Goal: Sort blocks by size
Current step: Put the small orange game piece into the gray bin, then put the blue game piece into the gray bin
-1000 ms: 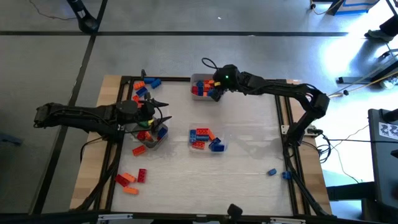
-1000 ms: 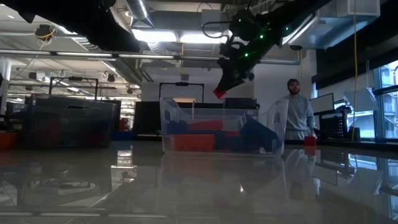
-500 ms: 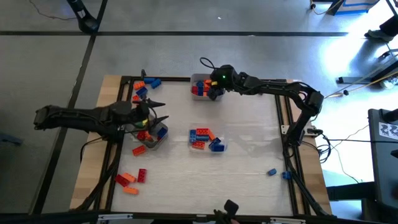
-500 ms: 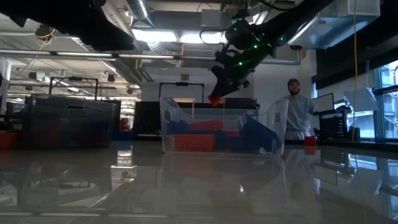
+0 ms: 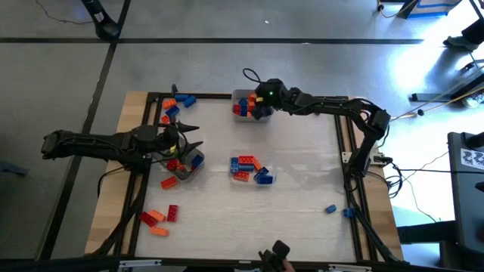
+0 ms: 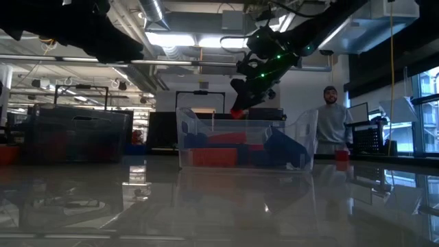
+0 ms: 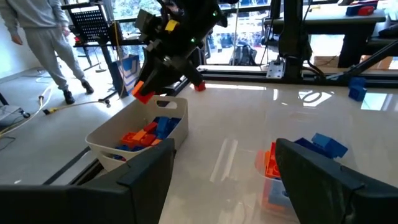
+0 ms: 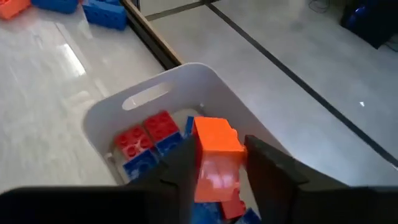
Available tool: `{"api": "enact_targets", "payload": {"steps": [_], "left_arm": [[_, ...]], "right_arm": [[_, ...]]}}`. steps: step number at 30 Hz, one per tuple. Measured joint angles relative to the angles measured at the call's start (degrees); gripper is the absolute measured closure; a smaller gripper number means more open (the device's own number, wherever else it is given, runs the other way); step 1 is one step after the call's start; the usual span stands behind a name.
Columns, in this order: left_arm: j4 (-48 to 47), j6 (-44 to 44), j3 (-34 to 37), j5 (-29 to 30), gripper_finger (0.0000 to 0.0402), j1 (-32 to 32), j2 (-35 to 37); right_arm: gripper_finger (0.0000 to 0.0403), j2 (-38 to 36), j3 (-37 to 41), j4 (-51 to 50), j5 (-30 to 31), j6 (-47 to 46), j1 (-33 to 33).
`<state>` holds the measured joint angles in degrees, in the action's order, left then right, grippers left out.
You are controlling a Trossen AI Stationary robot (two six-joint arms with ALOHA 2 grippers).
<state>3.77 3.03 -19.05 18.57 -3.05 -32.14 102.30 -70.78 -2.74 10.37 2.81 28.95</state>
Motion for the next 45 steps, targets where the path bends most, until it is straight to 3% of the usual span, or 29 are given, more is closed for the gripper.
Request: {"api": "enact_targets", "payload": {"steps": [8, 13, 20, 28, 33, 38, 45], "left_arm": [[-0.2, 0.3, 0.0, 0.0, 0.0137, 0.0, 0.0], [-0.6, 0.0, 0.0, 0.0, 0.0137, 0.0, 0.0], [-2.1, -1.6, 0.0, 0.0, 0.0137, 0.0, -0.2], [-1.5, -0.6, 0.0, 0.0, 0.0137, 0.0, -0.3], [-1.6, -0.6, 0.0, 0.0, 0.0137, 0.0, -0.3], [-1.6, -0.8, 0.0, 0.0, 0.0137, 0.0, -0.3], [-1.3, -0.5, 0.0, 0.0, 0.0137, 0.0, -0.3]], "right_arm": [[0.0185, -1.6, -1.4, -5.5, 0.6, -0.6, -0.1], [0.0170, -7.3, -6.1, -21.9, 0.7, 0.6, -3.3], [0.0175, -17.0, -9.3, -51.4, 0.5, -7.5, -14.2], [0.0187, -20.5, -9.2, -70.5, 0.5, -25.4, -31.6], [0.0196, -20.4, -6.7, -73.2, 0.1, -33.4, -41.1], [0.0198, -20.4, -3.6, -75.2, -8.4, -41.9, -48.5], [0.0199, -20.4, -0.2, -76.8, -11.0, -44.6, -56.2]]}}
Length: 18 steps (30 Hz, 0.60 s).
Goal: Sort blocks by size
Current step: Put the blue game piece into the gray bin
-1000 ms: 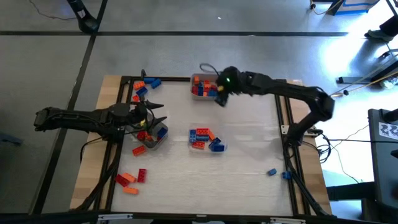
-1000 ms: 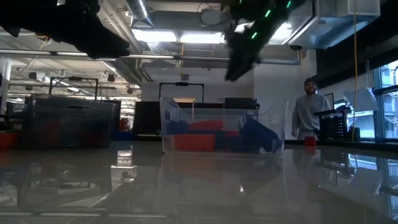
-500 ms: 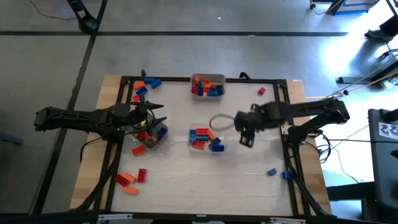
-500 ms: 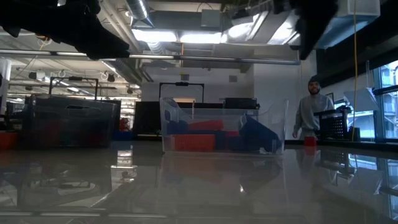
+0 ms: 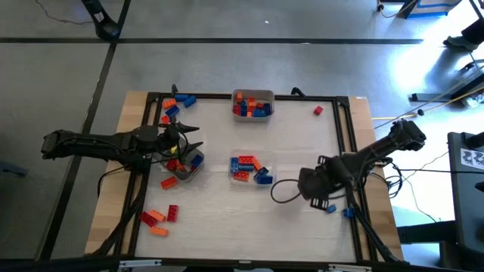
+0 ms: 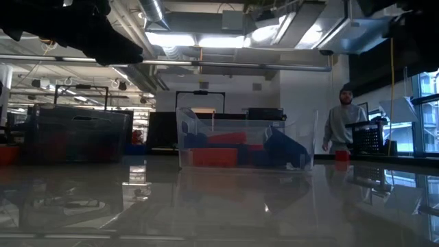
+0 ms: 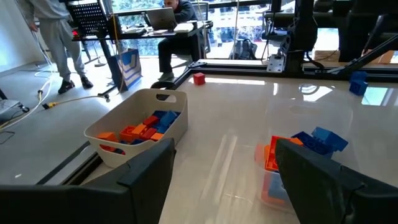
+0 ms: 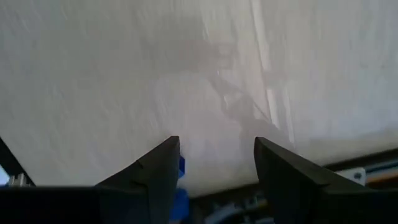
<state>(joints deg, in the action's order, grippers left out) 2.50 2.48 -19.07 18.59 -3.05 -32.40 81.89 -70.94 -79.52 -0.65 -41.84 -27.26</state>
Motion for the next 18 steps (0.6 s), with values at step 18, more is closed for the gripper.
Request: {"api": "enact_targets", "payload": {"steps": [18], "left_arm": [[0.0, 1.0, 0.0, 0.0, 0.0137, 0.0, 0.0]], "right_arm": [[0.0199, 0.1, 12.3, 5.9, -2.0, -4.4, -15.1]]}}
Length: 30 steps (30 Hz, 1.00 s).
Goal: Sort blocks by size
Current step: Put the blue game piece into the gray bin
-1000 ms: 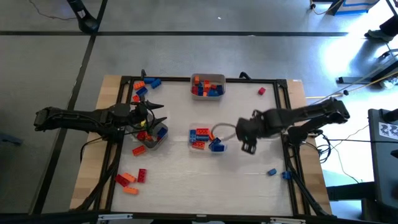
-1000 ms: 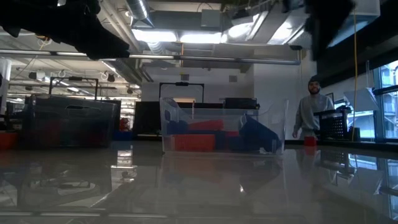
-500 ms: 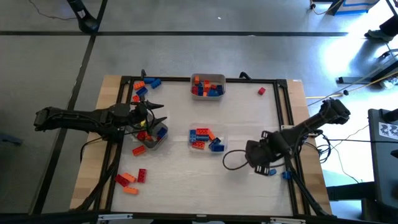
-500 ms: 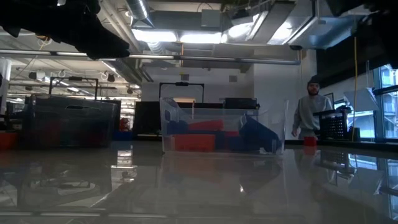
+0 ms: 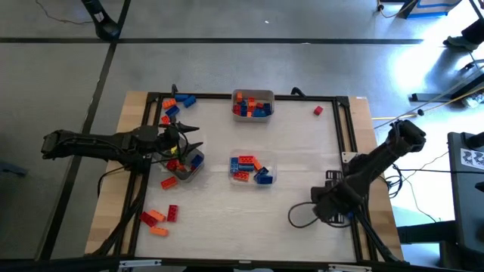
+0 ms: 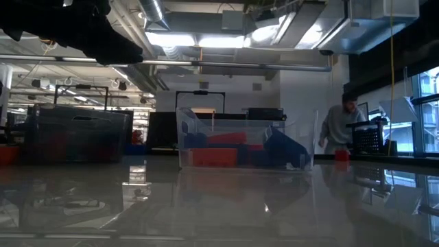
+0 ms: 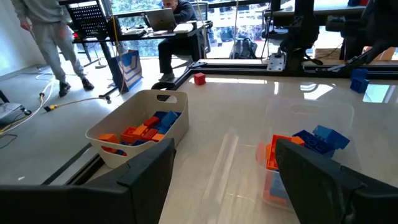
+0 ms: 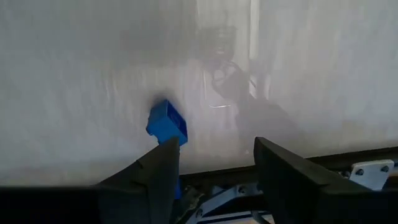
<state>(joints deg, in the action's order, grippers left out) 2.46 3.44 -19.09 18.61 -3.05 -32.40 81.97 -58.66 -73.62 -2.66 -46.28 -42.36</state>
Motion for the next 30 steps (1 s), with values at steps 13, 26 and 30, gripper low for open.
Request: {"api": "enact_targets", "payload": {"steps": [13, 26, 30], "left_arm": [[0.0, 0.0, 0.0, 0.0, 0.0137, 0.0, 0.0], [0.0, 0.2, 0.0, 0.0, 0.0137, 0.0, 0.0], [0.0, 0.2, 0.0, 0.0, 0.0137, 0.0, 0.0]], "right_arm": [[0.0199, 0.0, 9.2, 11.1, 0.1, 0.3, -10.4], [0.0214, 0.0, 17.7, 24.1, 0.7, 0.3, -12.8], [0.0268, 0.0, 18.4, 24.8, 1.1, 0.3, -12.7]]}}
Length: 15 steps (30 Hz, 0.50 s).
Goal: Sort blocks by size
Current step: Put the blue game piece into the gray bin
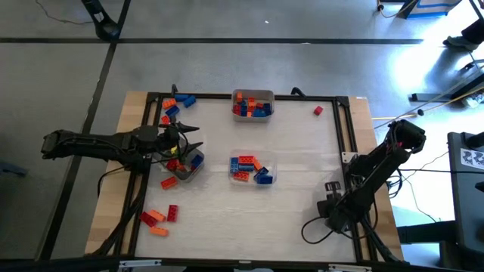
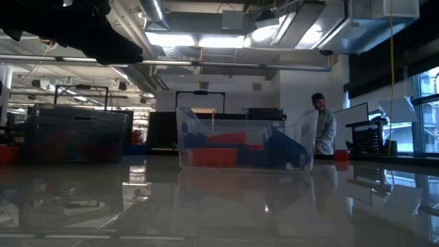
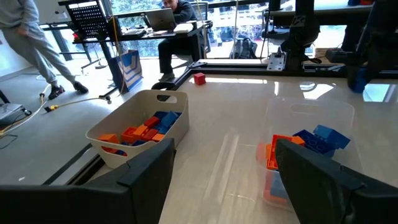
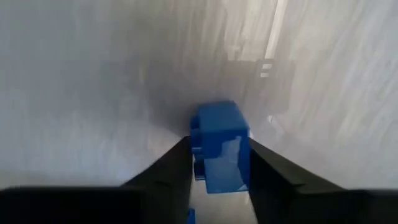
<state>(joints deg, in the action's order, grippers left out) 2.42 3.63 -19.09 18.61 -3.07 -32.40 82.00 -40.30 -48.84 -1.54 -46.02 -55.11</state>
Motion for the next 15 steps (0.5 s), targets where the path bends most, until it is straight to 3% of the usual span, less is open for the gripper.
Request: {"api": "enact_targets", "payload": {"steps": [3, 9, 15], "left_arm": [[0.0, 0.0, 0.0, 0.0, 0.0137, 0.0, 0.0], [0.0, 0.0, 0.0, 0.0, 0.0137, 0.0, 0.0], [0.0, 0.0, 0.0, 0.0, 0.0137, 0.0, 0.0]], "right_arm": [[0.0311, 0.0, -0.1, 1.0, 2.0, 0.0, 0.0], [0.0311, 0.0, -0.9, 3.1, 4.1, -0.2, 1.8], [0.0311, 0.0, -6.0, 2.4, 8.5, 1.7, 9.7]]}}
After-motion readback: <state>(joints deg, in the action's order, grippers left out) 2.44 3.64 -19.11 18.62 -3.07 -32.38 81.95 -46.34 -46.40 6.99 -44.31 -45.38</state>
